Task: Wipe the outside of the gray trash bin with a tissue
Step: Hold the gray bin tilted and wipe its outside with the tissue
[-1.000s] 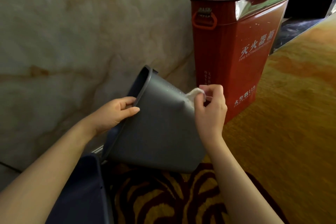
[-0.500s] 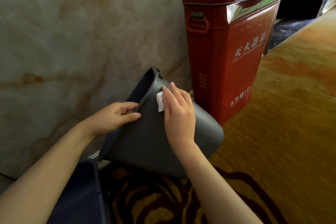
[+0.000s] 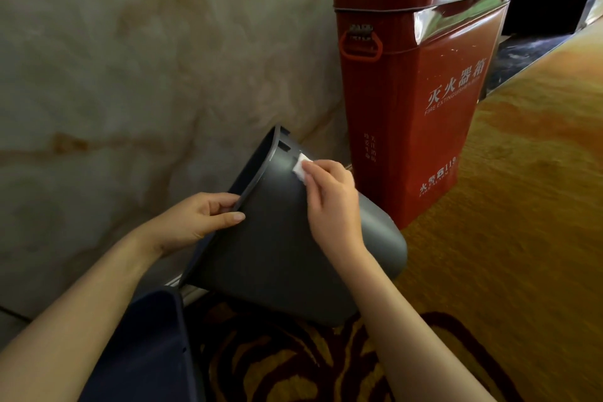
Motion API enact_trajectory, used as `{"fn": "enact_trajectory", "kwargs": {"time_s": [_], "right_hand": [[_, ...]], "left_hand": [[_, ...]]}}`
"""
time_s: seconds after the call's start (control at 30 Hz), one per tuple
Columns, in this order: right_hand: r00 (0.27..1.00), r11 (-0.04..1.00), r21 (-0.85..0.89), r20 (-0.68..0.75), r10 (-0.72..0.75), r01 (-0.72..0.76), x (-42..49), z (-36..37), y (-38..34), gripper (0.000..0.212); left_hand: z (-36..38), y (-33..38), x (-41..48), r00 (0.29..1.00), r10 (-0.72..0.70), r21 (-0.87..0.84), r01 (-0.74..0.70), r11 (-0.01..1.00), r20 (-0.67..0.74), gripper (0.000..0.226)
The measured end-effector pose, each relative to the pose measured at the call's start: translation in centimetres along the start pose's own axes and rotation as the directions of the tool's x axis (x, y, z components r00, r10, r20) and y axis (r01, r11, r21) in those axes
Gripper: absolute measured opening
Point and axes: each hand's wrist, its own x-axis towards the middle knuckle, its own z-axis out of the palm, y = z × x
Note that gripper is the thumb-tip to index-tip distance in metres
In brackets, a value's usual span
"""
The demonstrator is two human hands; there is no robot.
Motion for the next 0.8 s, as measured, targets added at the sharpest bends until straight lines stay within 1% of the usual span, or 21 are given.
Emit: {"fn": "enact_trajectory", "kwargs": {"time_s": [0.07, 0.1, 0.13, 0.23, 0.3, 0.37, 0.43, 0.47, 0.5, 0.57, 0.63, 0.67, 0.7, 0.73, 0.8], "right_hand": [[0.997, 0.997, 0.032, 0.026, -0.075, 0.075, -0.2, 0.6, -1.8, 0.027], [0.996, 0.995, 0.053, 0.018, -0.086, 0.085, -0.4, 1.0, -2.5, 0.028], [0.997, 0.994, 0.082, -0.011, -0.072, 0.073, -0.7, 1.4, -3.1, 0.029], [0.988, 0.983, 0.184, -0.147, 0.039, -0.012, -1.7, 2.5, -3.9, 0.029], [0.979, 0.973, 0.228, -0.189, 0.076, -0.031, -2.2, 2.9, -4.1, 0.026], [0.977, 0.983, 0.186, -0.210, 0.036, 0.004, -2.0, 3.0, -3.7, 0.025], [0.977, 0.998, 0.053, -0.214, -0.019, 0.031, -1.4, 2.8, -2.6, 0.027], [0.977, 1.000, -0.009, -0.211, -0.012, 0.010, -1.0, 2.5, -1.7, 0.027], [0.978, 0.998, -0.055, -0.207, 0.027, -0.039, -0.5, 2.1, -0.7, 0.027], [0.969, 0.978, -0.108, -0.189, 0.158, -0.181, 0.3, 1.2, 1.6, 0.023], [0.956, 0.951, -0.125, -0.121, 0.269, -0.283, 0.5, 0.2, 3.6, 0.022], [0.952, 0.943, -0.129, -0.071, 0.298, -0.305, 0.4, -0.1, 4.3, 0.023], [0.950, 0.940, -0.133, -0.030, 0.312, -0.313, 0.1, -0.5, 4.6, 0.024], [0.950, 0.942, -0.132, -0.004, 0.311, -0.309, -0.3, -0.7, 4.7, 0.024], [0.959, 0.953, -0.119, 0.013, 0.283, -0.279, -1.1, -0.9, 4.2, 0.024]], "left_hand": [[0.0, 0.2, 0.1, 1.000, 0.007, 0.009, -0.008, 1.000, 0.008, 0.028], [0.0, 0.3, 0.1, 1.000, 0.008, 0.022, -0.009, 1.000, 0.010, 0.027], [0.1, 0.4, 0.2, 1.000, 0.008, 0.041, -0.008, 0.999, 0.012, 0.028], [0.1, 0.6, 0.4, 1.000, 0.005, 0.084, -0.006, 0.996, 0.010, 0.037], [0.0, 0.6, 0.4, 1.000, 0.006, 0.088, -0.007, 0.996, 0.019, 0.037], [0.1, 0.6, 0.4, 1.000, 0.012, 0.092, -0.014, 0.996, 0.024, 0.036], [0.4, 0.6, 0.7, 0.999, 0.028, 0.072, -0.030, 0.997, 0.018, 0.032], [0.6, 0.6, 0.9, 0.999, 0.037, 0.051, -0.037, 0.998, 0.012, 0.029], [0.7, 0.6, 1.1, 0.999, 0.040, 0.030, -0.040, 0.999, 0.007, 0.027], [0.7, 0.6, 1.2, 1.000, 0.027, 0.034, -0.027, 0.999, 0.007, 0.026], [0.2, 0.8, 0.9, 1.000, -0.004, 0.072, 0.003, 0.997, 0.014, 0.027], [-0.2, 0.8, 0.7, 0.999, -0.024, 0.079, 0.022, 0.997, 0.030, 0.031], [-0.5, 0.9, 0.4, 0.997, -0.048, 0.064, 0.044, 0.997, 0.059, 0.040], [-0.6, 1.2, 0.2, 0.992, -0.079, 0.009, 0.079, 0.997, 0.099, 0.052], [-0.5, 2.5, 0.4, 0.979, -0.124, -0.195, 0.154, 0.969, 0.160, 0.074]]}}
